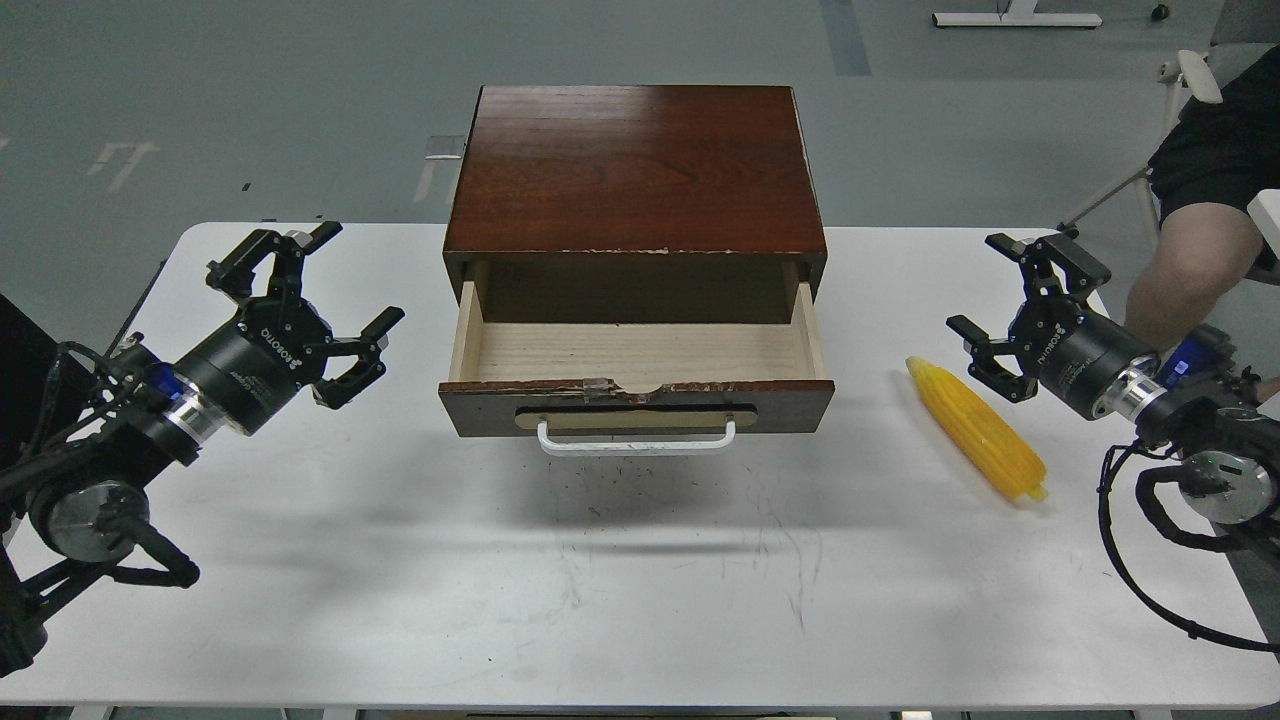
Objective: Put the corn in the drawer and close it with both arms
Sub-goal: 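Move the right gripper down toward the yellow corn cob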
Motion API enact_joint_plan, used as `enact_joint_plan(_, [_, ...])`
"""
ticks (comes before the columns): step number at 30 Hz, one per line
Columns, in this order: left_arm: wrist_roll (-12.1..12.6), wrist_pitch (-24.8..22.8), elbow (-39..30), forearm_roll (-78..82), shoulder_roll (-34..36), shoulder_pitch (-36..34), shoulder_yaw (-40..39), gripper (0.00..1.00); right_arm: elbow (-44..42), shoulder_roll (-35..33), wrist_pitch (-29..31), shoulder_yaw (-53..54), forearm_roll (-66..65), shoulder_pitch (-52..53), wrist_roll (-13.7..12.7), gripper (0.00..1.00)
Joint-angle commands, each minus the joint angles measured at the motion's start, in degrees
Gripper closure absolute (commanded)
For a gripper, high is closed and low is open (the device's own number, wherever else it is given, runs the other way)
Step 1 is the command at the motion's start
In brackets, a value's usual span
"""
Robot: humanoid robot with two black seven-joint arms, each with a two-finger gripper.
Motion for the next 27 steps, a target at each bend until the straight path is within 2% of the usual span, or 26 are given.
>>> enact_joint_plan(1, [0.0, 0.0, -0.1, 0.2, 0.0, 0.0, -0.3, 0.0, 0.1, 0.1, -0.2, 0.3, 0.0, 0.0, 0.0, 0.0])
enact_joint_plan(9, [0.0, 0.0, -0.1, 0.2, 0.4, 0.3, -0.4, 0.0, 0.2, 0.2, 0.2, 0.3, -0.1, 0.2, 0.0, 0.0])
enact_joint_plan(14, [0.0, 0.0, -0.1, 0.2, 0.6, 0.3, -0.7, 0.0, 2.3, -2.2, 0.5, -0.4, -2.8, 2.0, 0.0, 0.0])
enact_joint_plan(17, [0.0, 0.0, -0.1, 0.2, 0.9, 0.3, -0.7, 0.0, 3.3, -6.6, 0.5, -0.7, -11.6, 5.5, 0.0, 0.0])
enact_joint_plan(21, [0.0, 0.0, -0.3, 0.2, 1.5, 0.3, -0.7, 0.0, 3.8, -10.8, 0.2, -0.8, -32.1, 9.9, 0.0, 0.0])
enact_joint_plan(27, [0.0, 0.0, -0.7, 0.4, 1.7, 0.4, -0.7, 0.0, 3.8, -13.2, -0.2, -1.6, -53.5, 12.6, 0.0, 0.0])
